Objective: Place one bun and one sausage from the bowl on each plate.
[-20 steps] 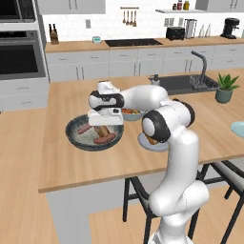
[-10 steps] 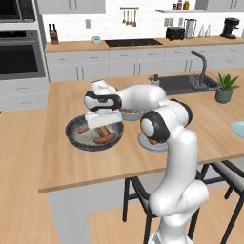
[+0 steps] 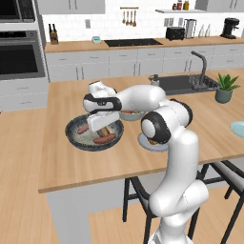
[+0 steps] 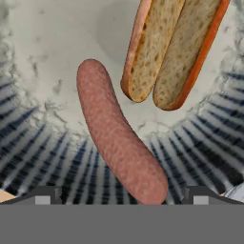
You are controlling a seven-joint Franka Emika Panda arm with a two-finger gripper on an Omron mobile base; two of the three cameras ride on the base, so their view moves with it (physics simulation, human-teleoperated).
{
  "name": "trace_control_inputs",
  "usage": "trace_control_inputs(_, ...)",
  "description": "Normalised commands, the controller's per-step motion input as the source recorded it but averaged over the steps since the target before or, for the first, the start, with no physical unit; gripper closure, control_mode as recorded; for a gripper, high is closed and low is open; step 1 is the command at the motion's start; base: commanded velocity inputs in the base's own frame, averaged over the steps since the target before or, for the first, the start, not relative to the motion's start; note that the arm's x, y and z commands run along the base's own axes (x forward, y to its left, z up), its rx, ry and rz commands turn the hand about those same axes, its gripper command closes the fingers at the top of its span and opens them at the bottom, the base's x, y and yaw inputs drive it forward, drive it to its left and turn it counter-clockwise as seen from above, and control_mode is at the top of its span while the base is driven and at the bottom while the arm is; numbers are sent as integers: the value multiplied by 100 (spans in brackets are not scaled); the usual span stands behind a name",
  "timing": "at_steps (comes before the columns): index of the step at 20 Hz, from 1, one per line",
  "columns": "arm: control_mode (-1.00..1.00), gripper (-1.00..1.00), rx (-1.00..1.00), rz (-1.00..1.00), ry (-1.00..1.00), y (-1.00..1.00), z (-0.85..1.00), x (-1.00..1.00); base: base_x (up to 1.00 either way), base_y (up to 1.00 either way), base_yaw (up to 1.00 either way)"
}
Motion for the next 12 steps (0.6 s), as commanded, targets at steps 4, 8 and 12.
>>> trace_control_inputs(4,-100,-100,21,31,9,0,-3,-8,0,0,0)
trace_control_inputs(8,-100,-100,2,16,0,-2,-6,-1,0,0,0)
trace_control_inputs(12,-100,-100,0,17,0,0,-37,7,0,0,0)
